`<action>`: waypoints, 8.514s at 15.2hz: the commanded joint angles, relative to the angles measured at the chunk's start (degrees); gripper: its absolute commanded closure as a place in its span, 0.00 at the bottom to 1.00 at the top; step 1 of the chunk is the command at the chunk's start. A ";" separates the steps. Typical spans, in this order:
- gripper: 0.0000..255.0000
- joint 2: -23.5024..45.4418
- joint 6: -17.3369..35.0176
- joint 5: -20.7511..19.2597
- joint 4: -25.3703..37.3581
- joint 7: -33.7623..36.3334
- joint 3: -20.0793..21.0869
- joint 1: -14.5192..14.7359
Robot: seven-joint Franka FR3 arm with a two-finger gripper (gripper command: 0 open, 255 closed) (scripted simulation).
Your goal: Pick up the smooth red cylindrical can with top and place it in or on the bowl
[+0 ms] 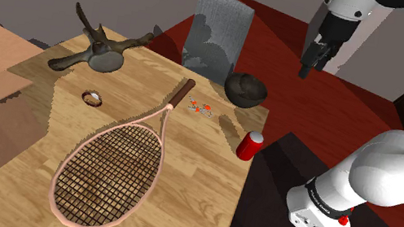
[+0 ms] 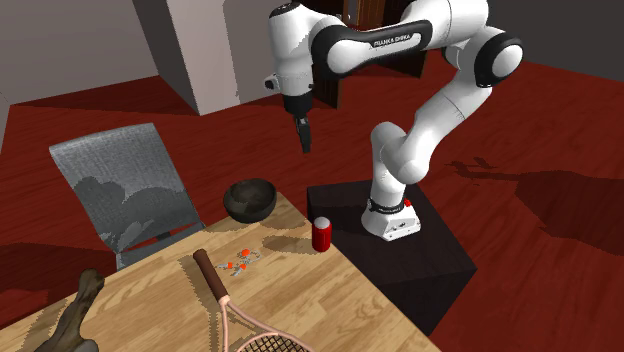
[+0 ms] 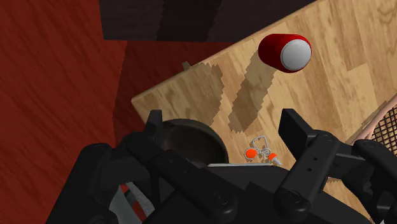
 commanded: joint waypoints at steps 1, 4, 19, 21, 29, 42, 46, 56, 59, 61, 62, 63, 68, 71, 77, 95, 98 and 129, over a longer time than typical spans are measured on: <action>0.00 0.00 0.00 0.00 0.00 0.00 0.00 0.00; 0.00 -2.06 4.73 2.04 -6.04 3.72 2.30 0.67; 0.00 3.82 34.99 15.04 -26.04 22.59 17.31 7.90; 0.00 5.08 37.19 15.32 -26.99 22.56 17.62 7.96; 0.00 9.30 43.68 16.06 -29.28 22.50 18.49 8.06; 1.00 9.28 43.66 16.07 -29.29 22.51 18.49 8.07; 1.00 7.60 41.26 15.81 -28.56 22.52 18.16 8.06; 1.00 1.10 30.22 14.45 -23.97 22.63 16.61 7.80; 1.00 -0.25 27.23 14.04 -22.32 22.67 16.17 7.68; 1.00 -1.02 25.31 13.77 -21.16 22.69 15.89 7.59; 1.00 -1.36 24.37 13.64 -20.57 22.71 15.75 7.54; 1.00 -1.68 23.44 13.51 -19.96 22.72 15.61 7.50; 1.00 -2.94 18.99 12.88 -16.75 22.78 14.96 7.26; 1.00 -3.45 16.46 12.52 -14.71 22.82 14.59 7.12; 1.00 -3.93 12.24 11.94 -10.98 22.90 13.99 6.87; 1.00 27.17 16.28 2.11 15.77 5.79 0.51 -3.07; 1.00 34.02 15.35 1.92 23.59 2.74 -1.44 -4.18; 0.00 38.03 30.71 2.04 12.23 2.71 -1.60 -4.26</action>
